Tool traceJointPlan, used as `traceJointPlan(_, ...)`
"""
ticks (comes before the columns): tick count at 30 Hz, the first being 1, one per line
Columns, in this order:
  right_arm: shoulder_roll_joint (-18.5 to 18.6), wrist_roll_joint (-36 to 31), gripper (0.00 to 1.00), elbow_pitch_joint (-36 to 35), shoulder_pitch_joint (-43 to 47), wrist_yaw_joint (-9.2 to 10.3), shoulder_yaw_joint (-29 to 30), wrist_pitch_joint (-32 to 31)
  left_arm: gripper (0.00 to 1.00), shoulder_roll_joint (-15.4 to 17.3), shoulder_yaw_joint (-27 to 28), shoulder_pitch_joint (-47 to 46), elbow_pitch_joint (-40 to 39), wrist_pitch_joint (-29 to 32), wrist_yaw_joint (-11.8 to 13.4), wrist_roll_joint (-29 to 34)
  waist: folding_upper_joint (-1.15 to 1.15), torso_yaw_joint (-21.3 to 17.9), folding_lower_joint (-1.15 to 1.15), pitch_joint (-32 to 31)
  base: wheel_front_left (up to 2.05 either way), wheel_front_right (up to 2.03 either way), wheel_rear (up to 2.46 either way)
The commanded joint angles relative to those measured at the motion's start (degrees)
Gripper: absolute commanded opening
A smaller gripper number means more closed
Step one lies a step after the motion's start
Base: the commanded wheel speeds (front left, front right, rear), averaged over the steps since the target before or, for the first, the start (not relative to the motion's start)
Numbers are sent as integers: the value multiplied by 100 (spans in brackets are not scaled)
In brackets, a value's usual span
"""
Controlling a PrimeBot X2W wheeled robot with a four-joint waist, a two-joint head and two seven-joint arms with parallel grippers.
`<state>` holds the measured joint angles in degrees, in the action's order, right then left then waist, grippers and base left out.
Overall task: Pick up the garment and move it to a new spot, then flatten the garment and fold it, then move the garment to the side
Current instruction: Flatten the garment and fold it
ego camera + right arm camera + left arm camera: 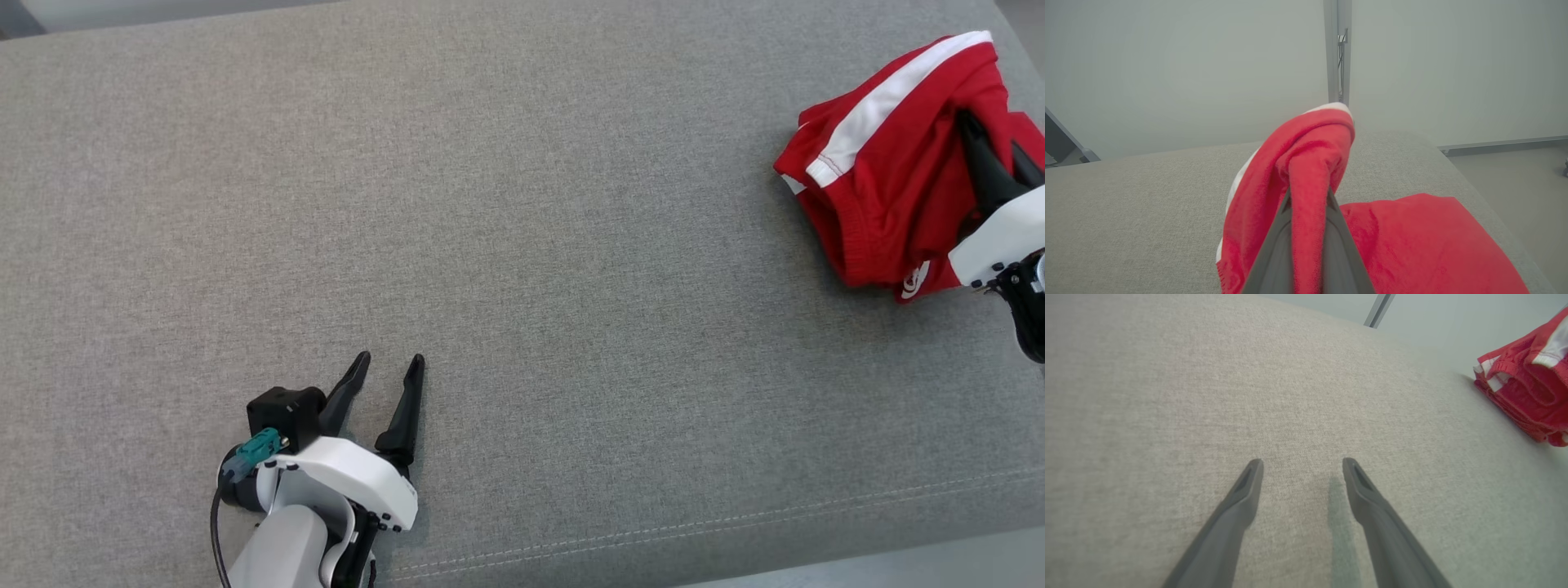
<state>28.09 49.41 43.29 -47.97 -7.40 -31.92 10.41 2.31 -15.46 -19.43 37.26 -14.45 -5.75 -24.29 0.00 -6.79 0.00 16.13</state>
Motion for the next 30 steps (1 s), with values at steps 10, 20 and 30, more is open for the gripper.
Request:
traceJointPlan(10,164,-317,34,989,-553,-9,57,-102,100,56,6,-433,6,-55,-77,73,0,204,0,347,0,0,0)
traceJointPlan(20,281,-1272,100,2542,-1108,-9,558,444,100,56,-22,-481,-49,-55,-91,97,0,388,0,347,0,0,0)
traceJointPlan(30,-321,-3048,100,183,53,-9,2287,458,100,56,-15,-275,-203,-55,18,25,0,465,0,-160,0,0,0)
